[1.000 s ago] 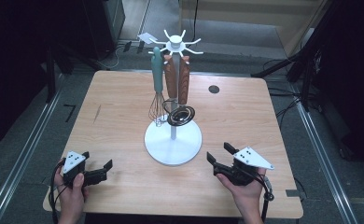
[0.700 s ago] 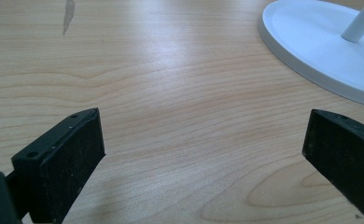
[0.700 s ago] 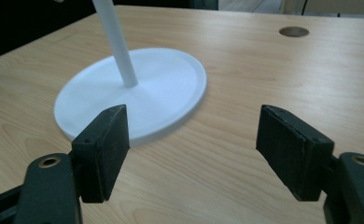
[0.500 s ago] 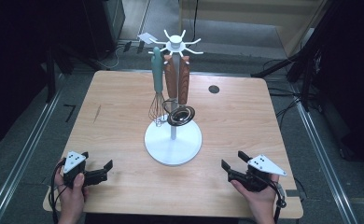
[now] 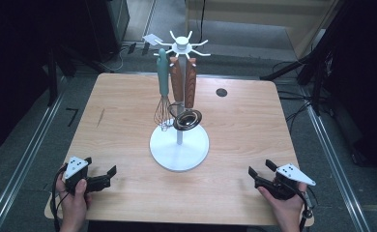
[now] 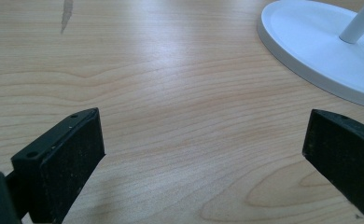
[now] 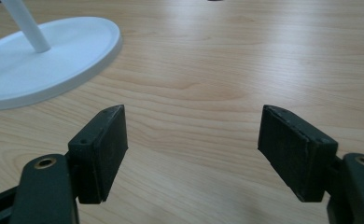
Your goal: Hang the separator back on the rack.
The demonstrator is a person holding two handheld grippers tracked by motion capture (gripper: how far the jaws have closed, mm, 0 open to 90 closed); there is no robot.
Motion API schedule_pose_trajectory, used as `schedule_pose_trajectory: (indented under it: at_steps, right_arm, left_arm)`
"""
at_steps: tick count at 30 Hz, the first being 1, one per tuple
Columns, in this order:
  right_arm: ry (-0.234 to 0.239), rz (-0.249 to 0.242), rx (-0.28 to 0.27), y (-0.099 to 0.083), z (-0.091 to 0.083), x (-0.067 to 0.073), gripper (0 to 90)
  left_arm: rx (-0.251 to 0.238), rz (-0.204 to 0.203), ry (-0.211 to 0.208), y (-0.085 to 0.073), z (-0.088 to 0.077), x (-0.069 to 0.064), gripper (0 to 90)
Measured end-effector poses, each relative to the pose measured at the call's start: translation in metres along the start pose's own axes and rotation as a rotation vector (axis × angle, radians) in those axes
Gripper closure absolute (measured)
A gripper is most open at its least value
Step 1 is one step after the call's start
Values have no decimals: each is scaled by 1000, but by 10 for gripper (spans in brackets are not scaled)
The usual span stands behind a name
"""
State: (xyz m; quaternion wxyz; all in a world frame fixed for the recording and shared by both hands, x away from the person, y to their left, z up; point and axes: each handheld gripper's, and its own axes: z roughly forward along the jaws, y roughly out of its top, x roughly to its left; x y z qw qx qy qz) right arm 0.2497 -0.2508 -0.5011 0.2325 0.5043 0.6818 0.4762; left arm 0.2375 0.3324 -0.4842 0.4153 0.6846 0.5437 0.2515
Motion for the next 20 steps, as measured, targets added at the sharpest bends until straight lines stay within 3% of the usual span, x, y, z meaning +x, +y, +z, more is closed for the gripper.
schedule_pose_trajectory:
  at_steps: [9,20]
  right_arm:
    - [-62,26,9,-4,-8,-19,246]
    - [-78,43,32,-7,-7,-26,218]
  left_arm:
    - [2,-14,-20,0,0,3,0]
    - [6,-5,-18,1,1,1,0]
